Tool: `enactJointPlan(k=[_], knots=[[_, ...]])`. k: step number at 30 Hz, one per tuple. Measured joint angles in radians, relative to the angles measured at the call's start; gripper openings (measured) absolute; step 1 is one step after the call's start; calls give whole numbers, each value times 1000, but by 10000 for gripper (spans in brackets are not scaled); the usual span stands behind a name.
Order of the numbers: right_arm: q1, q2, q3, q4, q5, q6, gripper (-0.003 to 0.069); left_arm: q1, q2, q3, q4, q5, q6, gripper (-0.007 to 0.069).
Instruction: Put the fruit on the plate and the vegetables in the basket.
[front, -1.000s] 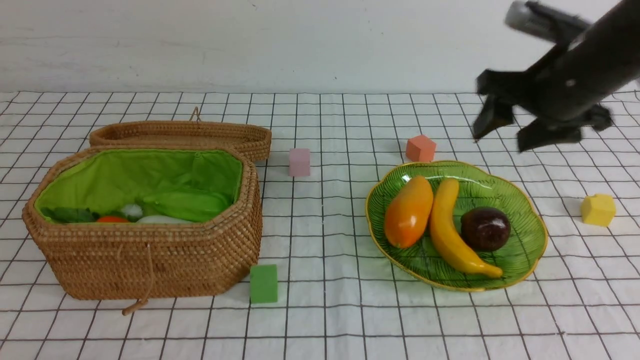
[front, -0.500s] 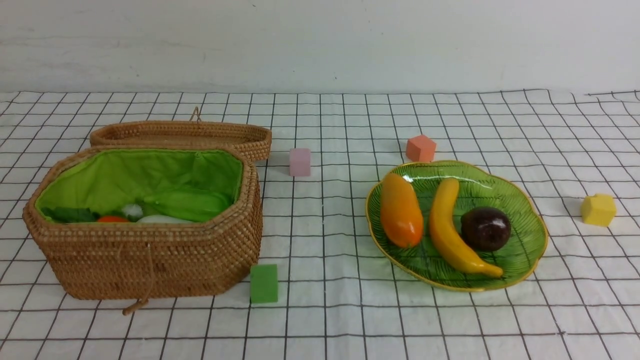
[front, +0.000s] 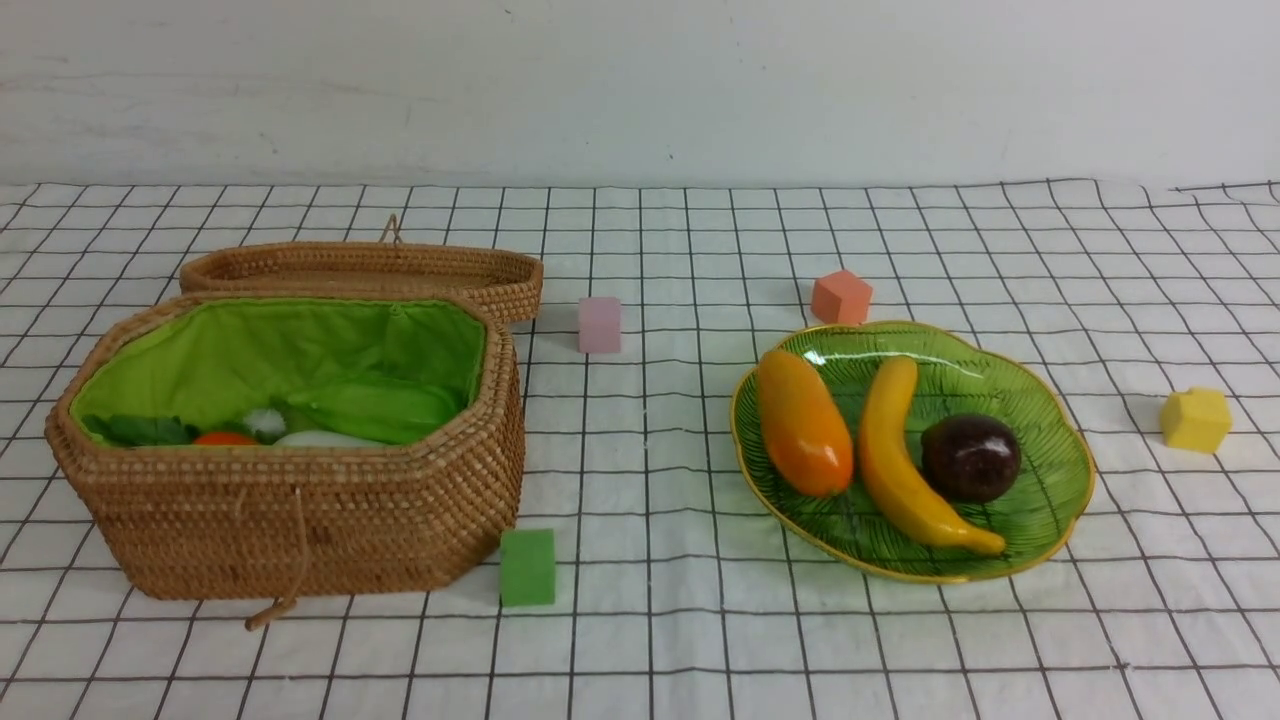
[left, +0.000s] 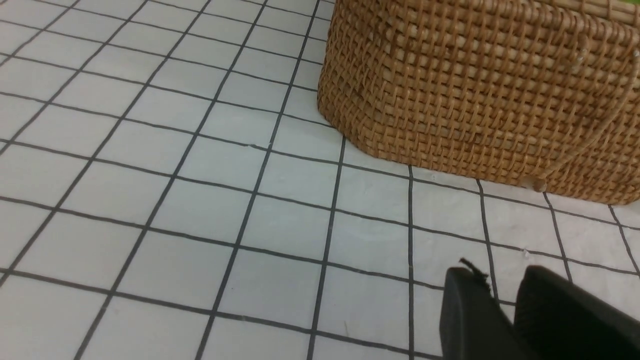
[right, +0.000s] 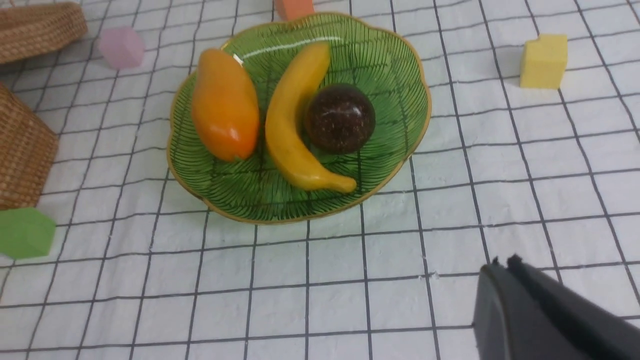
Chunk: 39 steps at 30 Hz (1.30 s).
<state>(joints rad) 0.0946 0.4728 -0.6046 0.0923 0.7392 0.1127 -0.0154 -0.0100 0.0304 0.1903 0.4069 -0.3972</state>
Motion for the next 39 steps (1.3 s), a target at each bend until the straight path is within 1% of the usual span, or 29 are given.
enactJointPlan(k=[4, 6, 8, 9, 12, 13, 15, 16, 17, 20, 24, 39], knots=[[0, -31, 0, -36, -5, -14, -3, 0, 0, 0, 0, 0, 0, 145], [-8, -36, 8, -82, -52, -30, -2, 0, 0, 0, 0, 0, 0, 145], [-31, -61, 38, -92, -93, -30, -1, 0, 0, 0, 0, 0, 0, 145], [-62, -115, 91, -92, -142, -29, -1, 0, 0, 0, 0, 0, 0, 145], [-112, -222, 226, -99, -194, -27, -1, 0, 0, 0, 0, 0, 0, 145], [-115, -240, 237, -99, -196, -27, -1, 0, 0, 0, 0, 0, 0, 145], [-135, -360, 382, -99, -233, -27, 0, 0, 0, 0, 0, 0, 0, 145], [-137, -369, 392, -99, -236, -27, 0, 0, 0, 0, 0, 0, 0, 145], [-138, -426, 479, -99, -263, -27, 0, 0, 0, 0, 0, 0, 0, 145], [-138, -480, 606, -99, -315, -27, 3, 0, 0, 0, 0, 0, 0, 145], [-138, -481, 618, -100, -353, -26, 4, 0, 0, 0, 0, 0, 0, 146], [-138, -482, 618, -101, -355, -26, 18, 0, 0, 0, 0, 0, 0, 153]])
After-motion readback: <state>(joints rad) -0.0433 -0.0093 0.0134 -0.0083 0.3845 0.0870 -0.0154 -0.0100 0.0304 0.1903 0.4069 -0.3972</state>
